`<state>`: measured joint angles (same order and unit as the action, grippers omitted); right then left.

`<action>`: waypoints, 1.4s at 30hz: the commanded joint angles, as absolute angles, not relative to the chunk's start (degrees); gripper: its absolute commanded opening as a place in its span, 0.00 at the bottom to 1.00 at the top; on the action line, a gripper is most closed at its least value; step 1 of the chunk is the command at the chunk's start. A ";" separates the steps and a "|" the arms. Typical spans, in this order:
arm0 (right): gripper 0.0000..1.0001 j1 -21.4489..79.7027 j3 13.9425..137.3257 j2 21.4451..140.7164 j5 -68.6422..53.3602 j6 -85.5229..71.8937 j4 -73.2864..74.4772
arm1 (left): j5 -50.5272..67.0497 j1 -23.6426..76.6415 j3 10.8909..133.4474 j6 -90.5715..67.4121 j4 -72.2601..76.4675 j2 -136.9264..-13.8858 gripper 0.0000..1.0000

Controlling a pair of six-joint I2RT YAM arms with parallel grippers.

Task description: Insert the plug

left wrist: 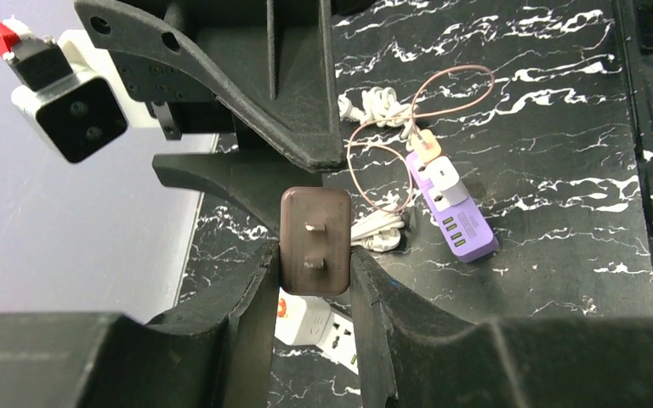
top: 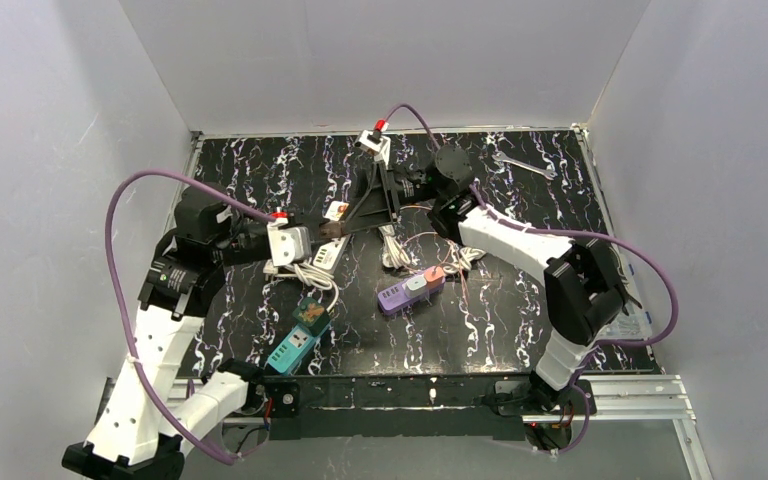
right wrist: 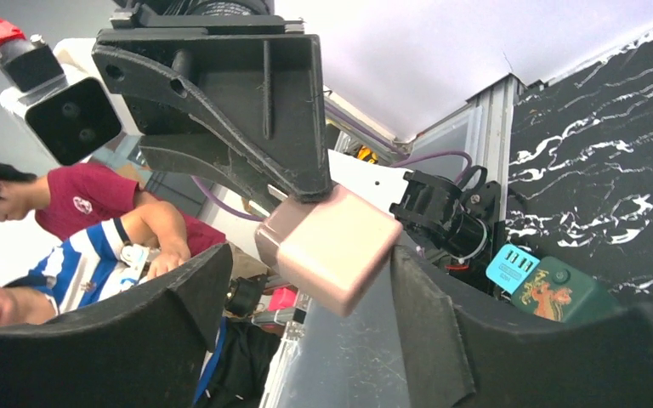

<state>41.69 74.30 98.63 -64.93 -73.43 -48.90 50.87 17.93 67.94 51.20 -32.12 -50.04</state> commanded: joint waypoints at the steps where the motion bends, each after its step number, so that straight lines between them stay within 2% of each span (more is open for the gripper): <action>1: 0.79 45.35 74.67 98.95 -65.91 -77.90 -61.00 | 50.87 18.19 69.30 50.45 -31.03 -50.81 0.00; 7: 0.81 45.21 72.86 100.11 -67.04 -77.83 -63.26 | 51.05 18.31 69.00 49.56 -31.03 -49.95 0.00; 13: 0.82 42.04 72.50 100.90 -67.08 -90.48 -79.58 | 50.64 18.39 69.00 49.26 -31.03 -49.29 0.00; 18: 0.84 41.53 70.83 99.99 -64.47 -91.17 -82.00 | 51.47 18.43 69.65 48.31 -30.98 -49.28 0.00; 25: 0.83 45.09 75.37 109.71 -60.75 -107.23 -100.21 | 52.35 18.79 71.67 44.55 -29.09 -50.62 0.00; 30: 0.83 45.99 77.28 113.26 -56.79 -108.27 -102.16 | 52.69 19.40 72.37 43.50 -28.48 -50.67 0.00; 36: 0.82 46.23 77.14 109.42 -54.74 -106.62 -102.40 | 51.86 19.51 70.61 43.77 -28.14 -49.70 0.00; 42: 0.77 46.02 76.97 107.30 -53.66 -105.99 -102.51 | 51.10 19.52 70.02 41.88 -26.37 -49.74 0.00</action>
